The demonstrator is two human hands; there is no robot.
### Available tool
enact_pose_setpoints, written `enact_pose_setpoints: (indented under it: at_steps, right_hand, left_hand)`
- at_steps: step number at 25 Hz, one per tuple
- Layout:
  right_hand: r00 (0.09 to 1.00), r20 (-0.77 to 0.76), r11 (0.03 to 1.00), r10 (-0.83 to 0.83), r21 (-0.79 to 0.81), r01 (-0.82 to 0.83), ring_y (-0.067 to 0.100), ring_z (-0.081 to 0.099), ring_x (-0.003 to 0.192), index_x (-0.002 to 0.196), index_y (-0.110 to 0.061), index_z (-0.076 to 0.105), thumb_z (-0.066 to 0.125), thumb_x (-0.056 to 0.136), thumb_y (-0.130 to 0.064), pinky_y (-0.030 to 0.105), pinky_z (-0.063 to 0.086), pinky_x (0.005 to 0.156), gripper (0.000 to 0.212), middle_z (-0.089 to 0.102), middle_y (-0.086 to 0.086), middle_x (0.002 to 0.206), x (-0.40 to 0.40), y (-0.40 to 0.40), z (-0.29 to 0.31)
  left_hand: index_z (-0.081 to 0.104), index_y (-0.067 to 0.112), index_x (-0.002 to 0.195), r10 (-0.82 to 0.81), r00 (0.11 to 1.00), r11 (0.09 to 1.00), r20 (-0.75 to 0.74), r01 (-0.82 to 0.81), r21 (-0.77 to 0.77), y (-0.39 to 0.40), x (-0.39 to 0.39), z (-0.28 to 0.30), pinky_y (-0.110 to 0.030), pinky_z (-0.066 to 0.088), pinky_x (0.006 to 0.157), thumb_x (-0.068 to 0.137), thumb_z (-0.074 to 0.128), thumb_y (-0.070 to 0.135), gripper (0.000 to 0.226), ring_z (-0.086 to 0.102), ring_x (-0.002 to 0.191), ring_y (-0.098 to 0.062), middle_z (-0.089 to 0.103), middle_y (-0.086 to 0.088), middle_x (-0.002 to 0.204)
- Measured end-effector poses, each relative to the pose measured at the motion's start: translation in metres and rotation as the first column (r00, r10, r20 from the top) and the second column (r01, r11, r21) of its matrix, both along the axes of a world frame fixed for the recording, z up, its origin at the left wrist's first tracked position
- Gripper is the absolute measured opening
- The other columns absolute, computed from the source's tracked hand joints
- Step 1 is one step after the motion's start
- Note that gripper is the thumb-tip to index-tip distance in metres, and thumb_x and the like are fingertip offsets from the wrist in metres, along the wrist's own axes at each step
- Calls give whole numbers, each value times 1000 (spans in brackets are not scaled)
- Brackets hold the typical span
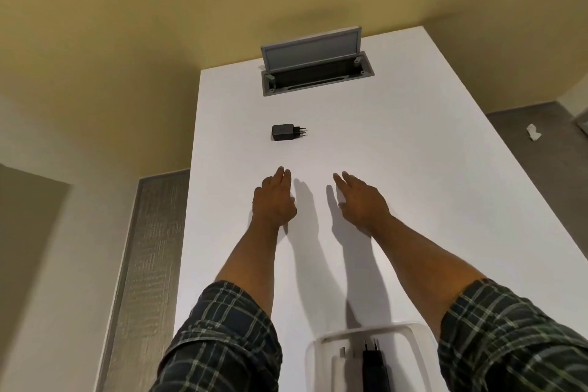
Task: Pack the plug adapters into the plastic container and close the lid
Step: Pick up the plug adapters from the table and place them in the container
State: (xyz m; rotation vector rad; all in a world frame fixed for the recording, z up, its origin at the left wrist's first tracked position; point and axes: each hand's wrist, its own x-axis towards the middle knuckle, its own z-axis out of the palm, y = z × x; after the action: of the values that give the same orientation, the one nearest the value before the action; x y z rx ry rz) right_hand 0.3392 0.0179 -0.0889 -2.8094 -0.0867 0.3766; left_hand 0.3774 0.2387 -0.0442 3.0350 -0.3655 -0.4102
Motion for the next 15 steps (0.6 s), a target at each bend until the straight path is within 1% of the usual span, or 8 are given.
enact_pose_setpoints:
  at_steps: [2, 5, 8, 9, 10, 12, 15]
  right_hand:
    - [1000, 31, 1000, 4, 13, -5, 21, 24, 153, 160, -21, 17, 54, 98, -26, 39, 34, 117, 72, 20, 4, 167, 18, 2, -10]
    - [1000, 26, 1000, -2, 20, 1, 21, 23, 153, 160, -21, 20, 47, 102, -33, 42, 28, 119, 64, 21, 4, 167, 32, 5, -31]
    - [999, 16, 999, -28, 28, 27, 17, 8, 156, 161, -24, 14, 31, 106, -42, 44, 12, 126, 60, 6, -1, 170, 27, 6, -59]
    - [998, 43, 999, -43, 35, 42, 15, 4, 157, 161, -27, 12, 26, 107, -44, 44, 8, 127, 59, 3, -3, 170, 25, 7, -67]
    - [994, 91, 998, -60, 31, 58, 13, 3, 157, 161, -29, 12, 23, 107, -45, 44, 7, 127, 58, 3, -5, 170, 22, 8, -73]
    - [976, 197, 996, -89, 3, 91, 13, 10, 156, 160, -30, 18, 22, 106, -46, 44, 12, 127, 57, 11, -5, 169, 19, 11, -82]
    - [957, 264, 993, -120, 15, 121, 13, 15, 155, 159, -30, 23, 22, 106, -46, 44, 15, 126, 56, 18, -5, 168, 18, 14, -87]
  left_hand:
    - [16, 15, 161, -1, 1000, 1000, -11, 1, 13, 3, 20, -5, -45, 39, 110, 99, 53, 27, 73, 28, 148, -30, 10, 0, 170]
    - [10, 16, 162, -6, 1000, 1000, -5, 6, 28, 3, 51, -10, -46, 38, 110, 100, 54, 28, 77, 23, 151, -30, 5, 0, 170]
    - [9, 16, 162, -15, 1000, 999, 20, 14, 47, 0, 81, -17, -46, 39, 110, 98, 56, 30, 81, 21, 151, -30, 4, 0, 170]
    - [8, 16, 162, -12, 1000, 999, 21, 11, 49, -1, 91, -19, -46, 39, 110, 98, 57, 30, 81, 21, 152, -30, 4, 0, 170]
    - [7, 16, 162, -9, 1000, 999, 19, 8, 50, -4, 101, -21, -46, 38, 111, 99, 57, 30, 82, 20, 152, -30, 3, 0, 170]
    - [6, 16, 162, -10, 1000, 999, 20, 9, 51, -9, 121, -25, -46, 37, 112, 99, 57, 31, 83, 18, 153, -30, 3, 0, 171]
    - [8, 15, 162, -4, 999, 999, 36, 3, 34, -15, 145, -29, -48, 37, 113, 97, 60, 31, 85, 17, 153, -31, 3, 0, 170]
